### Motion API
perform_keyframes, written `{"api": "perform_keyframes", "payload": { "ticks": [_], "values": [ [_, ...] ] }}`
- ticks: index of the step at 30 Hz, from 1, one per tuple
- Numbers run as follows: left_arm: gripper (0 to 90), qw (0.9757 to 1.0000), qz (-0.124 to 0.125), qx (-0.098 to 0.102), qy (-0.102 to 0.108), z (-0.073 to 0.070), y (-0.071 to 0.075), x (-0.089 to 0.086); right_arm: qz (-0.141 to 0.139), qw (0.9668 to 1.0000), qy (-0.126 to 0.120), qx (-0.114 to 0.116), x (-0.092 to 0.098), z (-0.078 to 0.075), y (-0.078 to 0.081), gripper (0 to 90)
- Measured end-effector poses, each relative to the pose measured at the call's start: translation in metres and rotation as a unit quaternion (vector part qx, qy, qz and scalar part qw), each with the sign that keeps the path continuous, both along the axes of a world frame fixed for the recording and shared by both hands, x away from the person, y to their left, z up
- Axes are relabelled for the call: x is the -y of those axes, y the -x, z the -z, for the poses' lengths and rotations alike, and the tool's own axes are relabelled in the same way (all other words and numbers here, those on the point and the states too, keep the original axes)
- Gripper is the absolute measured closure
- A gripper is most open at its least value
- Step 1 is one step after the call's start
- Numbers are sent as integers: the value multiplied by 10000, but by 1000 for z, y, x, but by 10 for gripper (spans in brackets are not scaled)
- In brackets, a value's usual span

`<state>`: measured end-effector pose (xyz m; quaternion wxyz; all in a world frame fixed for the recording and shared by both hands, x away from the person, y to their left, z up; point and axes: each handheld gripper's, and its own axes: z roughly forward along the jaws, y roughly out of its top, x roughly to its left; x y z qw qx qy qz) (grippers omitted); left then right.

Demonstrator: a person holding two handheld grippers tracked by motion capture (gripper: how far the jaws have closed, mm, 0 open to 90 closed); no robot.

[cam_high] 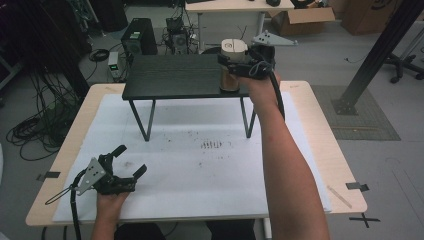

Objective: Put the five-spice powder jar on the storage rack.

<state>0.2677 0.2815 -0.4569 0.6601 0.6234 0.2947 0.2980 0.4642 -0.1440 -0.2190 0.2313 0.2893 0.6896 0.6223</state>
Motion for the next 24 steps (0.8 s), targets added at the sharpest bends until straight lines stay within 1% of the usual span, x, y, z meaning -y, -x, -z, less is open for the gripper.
{"api": "perform_keyframes", "payload": {
  "ticks": [10, 17, 20, 22, 24],
  "values": [
    [2, 10000, 3, -1, 4, 0, 0, 0, 3, 10000, -22, 9, 0, 0, 0, 240],
    [2, 10000, 4, -6, 3, 0, 0, 0, 84, 9999, -69, -27, -1, 1, 1, 228],
    [2, 10000, 5, -3, -3, 0, 0, 0, 96, 9999, -59, -41, -2, 1, 1, 193],
    [2, 10000, 5, -5, -2, 0, 0, 0, 63, 9999, -106, -50, -2, 1, 2, 158],
    [2, 10000, 3, -2, -4, 0, 0, 0, 66, 9999, -76, -43, -1, 1, 3, 143]
  ]
}}
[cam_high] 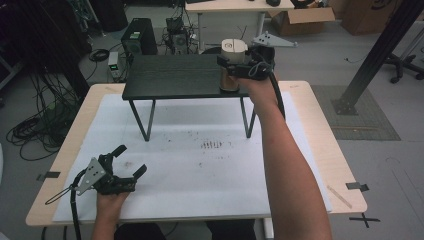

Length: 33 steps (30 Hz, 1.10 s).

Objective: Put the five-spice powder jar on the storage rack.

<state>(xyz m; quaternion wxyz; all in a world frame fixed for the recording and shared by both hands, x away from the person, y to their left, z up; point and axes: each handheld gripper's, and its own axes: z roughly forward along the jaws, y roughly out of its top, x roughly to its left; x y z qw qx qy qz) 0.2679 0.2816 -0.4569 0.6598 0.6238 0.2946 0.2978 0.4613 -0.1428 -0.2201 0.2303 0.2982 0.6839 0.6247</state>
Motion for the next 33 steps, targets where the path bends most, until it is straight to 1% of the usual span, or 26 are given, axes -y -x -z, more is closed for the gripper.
{"api": "perform_keyframes", "payload": {
  "ticks": [7, 8, 16, 17, 25, 30, 33],
  "values": [
    [2, 10000, -4, 4, -1, 0, 0, 0, 6, 10000, -5, 12, 3, 0, 3, 117],
    [2, 10000, -4, -12, 24, 0, 0, 0, -23, 10000, -37, 9, 4, 1, 3, 109],
    [2, 10000, -13, -20, 24, 0, 0, 0, -150, 9998, -142, -56, 9, 3, 5, 92],
    [2, 10000, -13, -21, 28, 0, 0, 0, -191, 9996, -193, -45, 11, 3, 7, 90],
    [2, 10000, -14, -17, 25, 0, 0, 0, -170, 9996, -240, 14, 19, 2, 10, 71],
    [2, 10000, -11, -26, 40, 0, 0, 0, -259, 9990, -357, 80, 26, 4, 14, 55],
    [2, 10000, -11, -30, 43, 0, 0, 0, -265, 9988, -390, 121, 30, 4, 18, 48]
  ]
}}
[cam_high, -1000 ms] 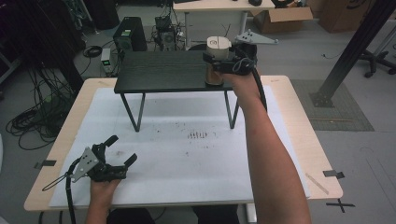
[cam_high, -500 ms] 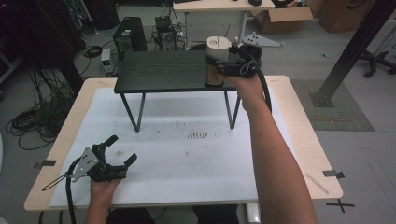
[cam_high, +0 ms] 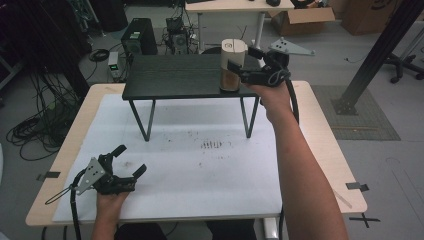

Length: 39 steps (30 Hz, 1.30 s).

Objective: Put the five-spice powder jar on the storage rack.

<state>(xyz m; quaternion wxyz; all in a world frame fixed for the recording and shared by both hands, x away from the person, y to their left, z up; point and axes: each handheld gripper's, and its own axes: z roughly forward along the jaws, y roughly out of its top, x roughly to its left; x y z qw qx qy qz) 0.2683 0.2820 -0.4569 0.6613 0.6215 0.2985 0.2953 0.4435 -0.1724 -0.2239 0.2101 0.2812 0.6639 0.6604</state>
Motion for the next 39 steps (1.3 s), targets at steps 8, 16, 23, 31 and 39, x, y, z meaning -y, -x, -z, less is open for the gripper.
{"api": "perform_keyframes", "payload": {
  "ticks": [8, 16, 23, 31, 39],
  "values": [
    [2, 10000, 0, 9, -4, 0, 0, 0, -71, 9999, -51, 147, 9, -1, 11, 5],
    [2, 10000, 7, -7, -14, 0, 0, 0, -31, 9998, -48, 211, 21, 3, 22, 0],
    [2, 10000, 6, -9, -15, 0, 0, 1, 6, 9995, -14, 300, 31, 6, 33, 0],
    [2, 10000, -1, 10, -27, 0, 0, 1, 26, 9992, 4, 409, 38, 10, 47, 0],
    [2, 10000, 6, 22, -34, 0, 0, 1, -14, 9991, 41, 431, 43, 18, 60, 0]
  ]
}}
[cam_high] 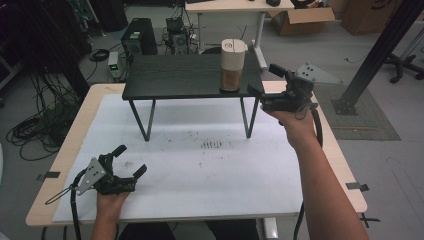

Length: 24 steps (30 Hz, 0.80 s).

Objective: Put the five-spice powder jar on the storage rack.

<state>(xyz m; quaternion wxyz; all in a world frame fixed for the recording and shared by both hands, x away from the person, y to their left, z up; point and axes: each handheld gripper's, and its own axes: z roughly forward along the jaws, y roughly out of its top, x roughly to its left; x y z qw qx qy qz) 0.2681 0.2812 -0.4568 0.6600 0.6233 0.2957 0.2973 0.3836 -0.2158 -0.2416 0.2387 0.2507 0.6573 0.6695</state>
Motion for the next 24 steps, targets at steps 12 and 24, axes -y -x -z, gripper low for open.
{"api": "perform_keyframes", "payload": {
  "ticks": [12, 24],
  "values": [
    [2, 10000, 6, -2, -11, 0, 0, 0, -78, 10000, 24, -35, -2, 17, 14, 0],
    [2, 10000, 6, 9, -23, 0, 0, 0, -157, 9998, 69, -117, -4, 34, 21, 0]
  ]
}}
